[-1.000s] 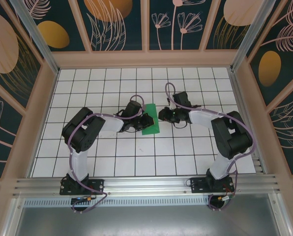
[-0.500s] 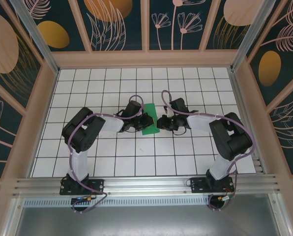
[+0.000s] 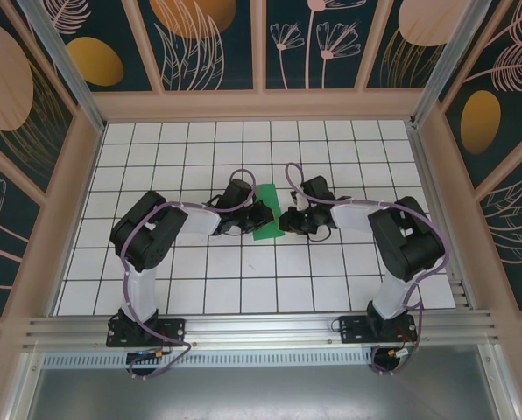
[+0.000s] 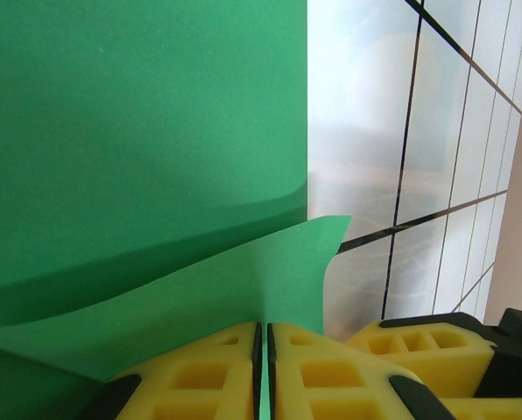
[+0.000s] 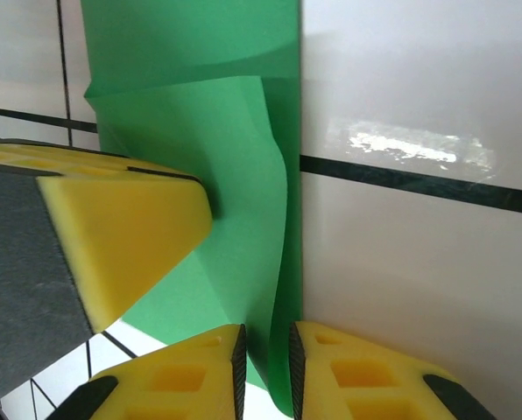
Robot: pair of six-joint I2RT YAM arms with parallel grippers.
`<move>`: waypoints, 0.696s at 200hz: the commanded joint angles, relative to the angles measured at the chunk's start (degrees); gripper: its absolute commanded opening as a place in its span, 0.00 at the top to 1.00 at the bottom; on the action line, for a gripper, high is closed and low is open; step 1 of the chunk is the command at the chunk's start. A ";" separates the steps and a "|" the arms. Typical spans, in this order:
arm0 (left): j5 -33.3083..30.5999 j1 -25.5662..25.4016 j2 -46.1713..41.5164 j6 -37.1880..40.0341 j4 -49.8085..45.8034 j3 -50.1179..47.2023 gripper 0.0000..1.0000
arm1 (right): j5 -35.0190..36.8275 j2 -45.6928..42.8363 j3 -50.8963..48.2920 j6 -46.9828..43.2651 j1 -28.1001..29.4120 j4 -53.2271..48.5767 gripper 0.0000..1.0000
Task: Fold a paper plane with a square sheet of paper (pick it up from the middle)
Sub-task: Fold the triangle a second time at the center of the table.
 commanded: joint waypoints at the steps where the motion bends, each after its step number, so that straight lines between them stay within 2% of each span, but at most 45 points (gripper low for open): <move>1: -3.49 0.19 0.82 0.27 -4.87 -0.26 0.87 | -1.19 1.23 1.19 -0.62 0.11 0.68 0.78; 72: -3.58 0.15 0.20 0.55 -4.81 -0.21 0.86 | -4.34 2.33 0.73 -1.32 -1.64 2.73 0.86; 139: -3.75 0.19 0.24 0.81 -5.04 -0.22 0.86 | -6.14 1.22 1.11 -1.06 -2.61 3.82 0.84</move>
